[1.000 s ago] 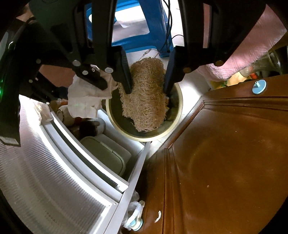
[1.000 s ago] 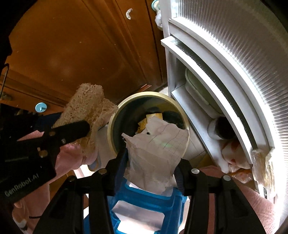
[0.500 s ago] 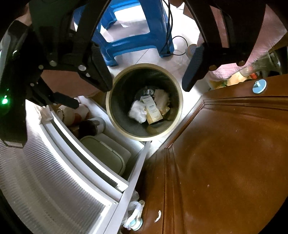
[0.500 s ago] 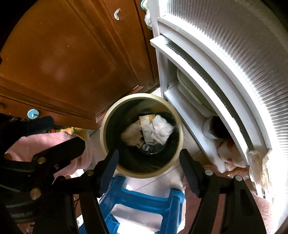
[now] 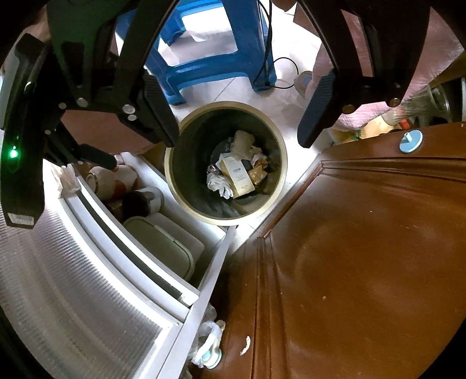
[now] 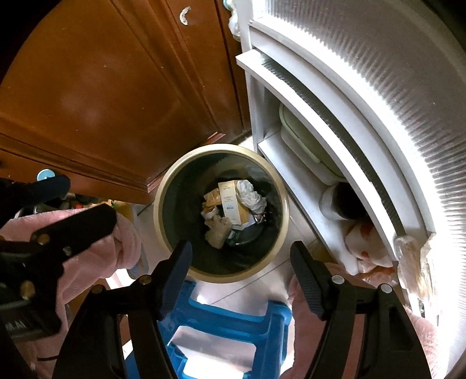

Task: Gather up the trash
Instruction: 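Raise both tools back up toward the remaining trash on the counter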

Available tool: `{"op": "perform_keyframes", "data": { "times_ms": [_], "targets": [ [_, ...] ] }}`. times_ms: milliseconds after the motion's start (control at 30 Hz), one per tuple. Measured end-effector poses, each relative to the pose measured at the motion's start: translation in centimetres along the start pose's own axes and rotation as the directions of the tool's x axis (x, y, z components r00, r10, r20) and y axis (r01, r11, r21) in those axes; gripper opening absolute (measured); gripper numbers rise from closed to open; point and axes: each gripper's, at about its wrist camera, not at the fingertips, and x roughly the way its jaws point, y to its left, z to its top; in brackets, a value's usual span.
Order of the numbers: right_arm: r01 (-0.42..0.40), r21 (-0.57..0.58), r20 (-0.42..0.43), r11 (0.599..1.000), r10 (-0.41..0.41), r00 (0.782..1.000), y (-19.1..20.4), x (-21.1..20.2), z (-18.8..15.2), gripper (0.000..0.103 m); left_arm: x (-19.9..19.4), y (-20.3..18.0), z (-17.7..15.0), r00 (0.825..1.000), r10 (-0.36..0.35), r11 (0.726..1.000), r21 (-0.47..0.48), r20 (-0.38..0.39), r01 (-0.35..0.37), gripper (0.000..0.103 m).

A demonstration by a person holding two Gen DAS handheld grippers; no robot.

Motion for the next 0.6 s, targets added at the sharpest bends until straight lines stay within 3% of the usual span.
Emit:
{"op": "perform_keyframes", "data": {
  "times_ms": [367, 600],
  "targets": [
    [0.005, 0.018, 0.059, 1.0, -0.006, 0.998, -0.4, -3.0, -1.2, 0.071, -4.0, -0.7, -1.0, 0.997, 0.003, 0.999, 0.033, 0.073, -0.005, 0.081],
    [-0.016, 0.027, 0.151, 1.0, 0.012, 0.988, -0.4, -8.0, -2.2, 0.071, -9.9, -1.0, -2.6, 0.976, 0.031, 0.999, 0.023, 0.214, -0.037, 0.081]
  ]
}}
